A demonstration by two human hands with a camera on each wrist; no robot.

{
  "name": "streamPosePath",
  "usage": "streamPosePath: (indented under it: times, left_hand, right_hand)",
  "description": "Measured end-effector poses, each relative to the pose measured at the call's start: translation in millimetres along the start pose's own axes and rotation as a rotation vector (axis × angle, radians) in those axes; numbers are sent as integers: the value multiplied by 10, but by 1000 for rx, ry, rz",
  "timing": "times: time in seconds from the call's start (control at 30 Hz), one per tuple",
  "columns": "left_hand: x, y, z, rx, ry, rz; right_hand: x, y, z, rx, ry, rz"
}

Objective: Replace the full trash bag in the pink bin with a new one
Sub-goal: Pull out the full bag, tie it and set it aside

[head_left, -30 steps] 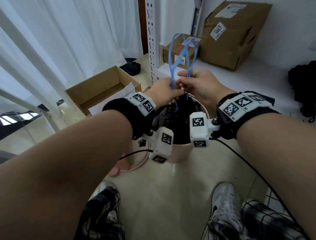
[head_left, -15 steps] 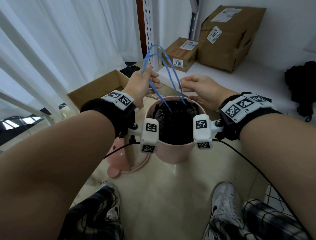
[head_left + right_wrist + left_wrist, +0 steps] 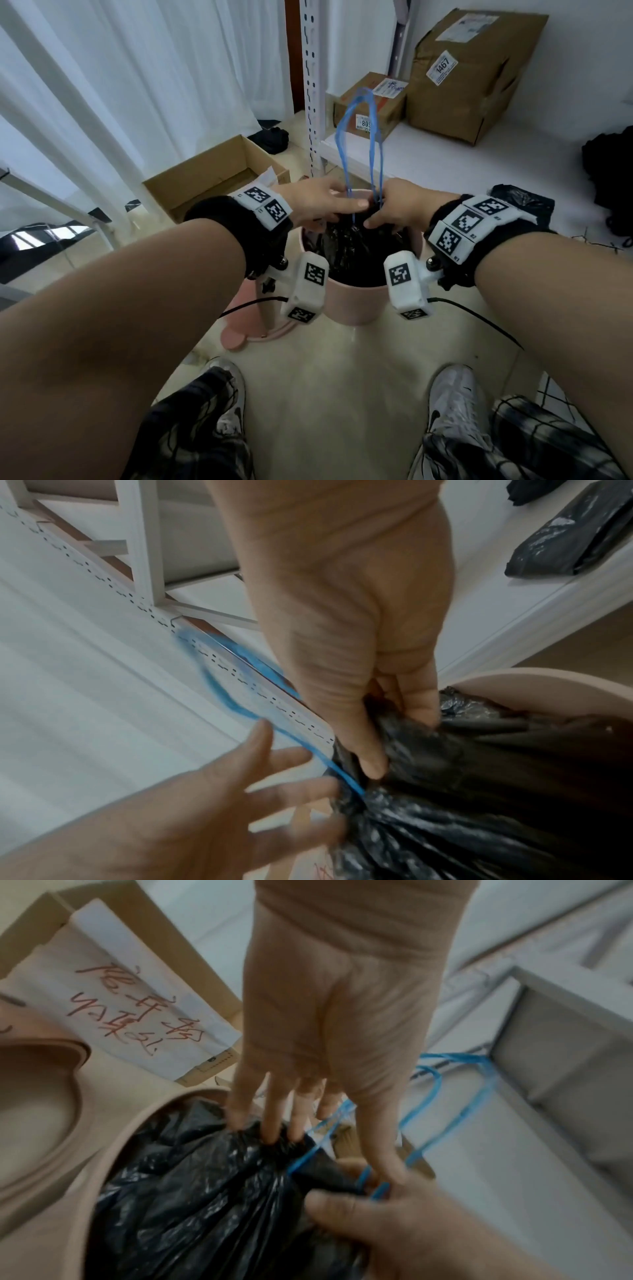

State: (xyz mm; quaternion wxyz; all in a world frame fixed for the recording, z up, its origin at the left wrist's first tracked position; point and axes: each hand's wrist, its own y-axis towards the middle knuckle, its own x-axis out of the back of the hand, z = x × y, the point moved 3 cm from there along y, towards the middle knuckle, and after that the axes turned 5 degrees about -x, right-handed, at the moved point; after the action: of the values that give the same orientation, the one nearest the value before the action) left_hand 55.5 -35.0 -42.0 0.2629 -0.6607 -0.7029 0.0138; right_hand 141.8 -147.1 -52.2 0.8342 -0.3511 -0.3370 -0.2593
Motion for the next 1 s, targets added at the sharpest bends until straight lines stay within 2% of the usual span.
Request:
streamPosePath:
  times: [0.07,0.2,0.3,0.4,0.53,0.57,0.63,0.7,0.77,0.83,0.9,0.97,1.0]
  left_hand:
    - [-116,11,21,15,59,61]
    - [-182,173,78,-54,-107,-49]
    - [-145,195,87,-144,-231,-86]
    - [-75,204,103,-177,-295,-173]
    - [-64,166,72,-118,-598,-110]
    - [-62,164,58,-138,-633,-74]
    - [-68,143,25,-199,-563,-21]
    - [-68,111,0,-217,-458,-92]
    - [-17,149,42,-223,-376,-224]
    - [23,165,49,-237,-343,-313]
    - [39,181,62,-207,-358,-356]
    - [11,166,32,-197,-434,-309]
    - [-4,164,22,-197,-445,-284]
  right_hand:
    - [-4,-20,-1,-15,71,28]
    - [-23,-73,17,17,179,113]
    - [-88,-98,57,33,474,232]
    - [-99,-98,99,43,696,265]
    - [-81,7,122,24,910,108]
    - [-76,36,118,29,913,63]
    - [-76,45,122,74,908,39]
    - [-64,16,136,144,884,77]
    - [-61,-12,149,195,849,111]
    - [-58,-7,132,130,832,52]
    - [-12,2,88,14,742,-135]
    - [50,24,31,-71,646,-261]
    - [60,45,22,-75,627,-252]
